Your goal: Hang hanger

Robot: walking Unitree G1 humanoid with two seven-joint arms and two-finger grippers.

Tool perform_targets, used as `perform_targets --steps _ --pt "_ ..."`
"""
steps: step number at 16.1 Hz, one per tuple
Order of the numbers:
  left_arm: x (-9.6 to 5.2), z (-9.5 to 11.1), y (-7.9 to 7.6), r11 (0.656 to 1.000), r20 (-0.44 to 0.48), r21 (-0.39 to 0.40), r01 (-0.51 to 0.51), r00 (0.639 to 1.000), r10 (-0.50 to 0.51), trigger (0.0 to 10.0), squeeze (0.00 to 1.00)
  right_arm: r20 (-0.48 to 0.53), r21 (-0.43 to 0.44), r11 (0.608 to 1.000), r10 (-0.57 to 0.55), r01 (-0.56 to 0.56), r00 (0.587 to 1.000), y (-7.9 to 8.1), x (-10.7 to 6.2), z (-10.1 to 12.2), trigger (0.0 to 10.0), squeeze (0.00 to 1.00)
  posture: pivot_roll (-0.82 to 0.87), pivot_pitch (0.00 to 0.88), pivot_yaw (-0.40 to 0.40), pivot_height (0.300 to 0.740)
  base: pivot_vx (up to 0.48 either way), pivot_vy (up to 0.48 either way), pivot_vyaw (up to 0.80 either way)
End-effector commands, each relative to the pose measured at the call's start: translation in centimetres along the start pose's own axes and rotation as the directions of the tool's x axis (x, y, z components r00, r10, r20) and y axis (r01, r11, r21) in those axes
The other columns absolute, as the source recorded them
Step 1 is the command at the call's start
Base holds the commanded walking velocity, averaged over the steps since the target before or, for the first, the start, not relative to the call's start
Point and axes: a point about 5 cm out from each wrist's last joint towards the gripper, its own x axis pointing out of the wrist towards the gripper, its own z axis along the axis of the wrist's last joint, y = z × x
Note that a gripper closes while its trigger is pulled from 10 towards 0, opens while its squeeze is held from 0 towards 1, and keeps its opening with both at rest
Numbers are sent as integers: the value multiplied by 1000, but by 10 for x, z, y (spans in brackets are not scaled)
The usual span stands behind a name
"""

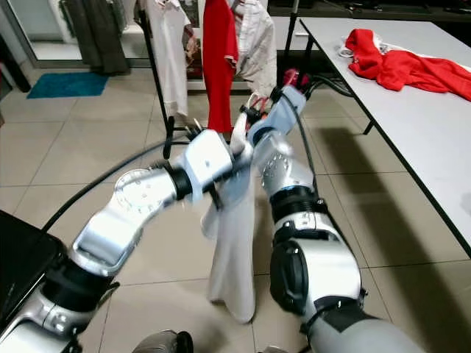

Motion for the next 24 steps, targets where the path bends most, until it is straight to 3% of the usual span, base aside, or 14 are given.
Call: perform_targets --steps 1,7,9,10,11,12,14,15,16,17,19,20,21,24 --pt "0 7 -5 999 10 -7 44 999 -44 10000 1000 84 -5 999 37 -36 996 9 1 23 10000 0 -24 7 -10 740 0 0 0" --pt "-9 8 -2 998 5 -40 43 999 -43 10000 1000 85 -42 998 56 -52 995 -1 1 34 10000 0 -23 15 -9 740 0 0 0" --pt "-15 10 1 996 42 -88 31 999 -28 10000 1000 82 -77 994 83 -77 993 -4 -1 34 10000 0 -22 14 -7 740 0 0 0" --pt "-24 12 9 987 81 -159 -9 996 22 10000 1000 83 -122 988 103 -93 991 -10 -6 33 10000 0 -22 12 -4 740 0 0 0" --pt "-26 12 11 985 85 -171 -21 996 36 10000 1000 83 -131 987 106 -94 991 -12 -7 33 10000 0 -22 12 -4 740 0 0 0" --pt "-39 7 21 963 95 -243 -115 985 142 10000 1000 76 -221 972 103 -84 992 -26 -17 28 10000 0 -21 13 -1 740 0 0 0" --pt "-47 4 27 941 91 -285 -183 972 217 10000 1000 73 -264 962 97 -75 993 -34 -24 25 10000 0 -21 13 0 740 0 0 0" --pt "-57 -4 34 894 36 -341 -291 946 322 10000 0 86 -287 956 82 -54 993 -46 -38 21 10000 0 -13 17 -7 740 0 0 0" --pt "-66 -9 42 845 3 -348 -405 901 433 10000 0 87 -279 960 52 -26 995 -59 -53 16 10000 0 -13 17 -7 740 0 0 0" --pt "-74 -23 48 780 -85 -357 -514 850 521 10000 0 93 -348 937 -8 40 996 -74 -70 10 10000 0 -2 24 -9 740 0 0 0" --pt "-87 -50 51 691 -159 -326 -645 758 633 10000 0 107 -400 904 -114 148 988 -92 -95 -3 10000 0 -7 26 11 740 0 0 0" --pt "-91 -63 44 649 -197 -356 -672 733 651 10000 0 99 -411 894 -153 181 983 -96 -107 -13 10000 0 -19 32 25 740 0 0 0" --pt "-92 -68 38 640 -223 -368 -675 732 644 10000 0 99 -434 883 -151 179 984 -96 -114 -18 10000 0 -17 34 28 740 0 0 0" --pt "-87 -70 31 681 -240 -328 -655 755 611 10000 0 96 -486 847 -196 218 976 -100 -134 -29 10000 0 -11 42 25 740 284 0 0"
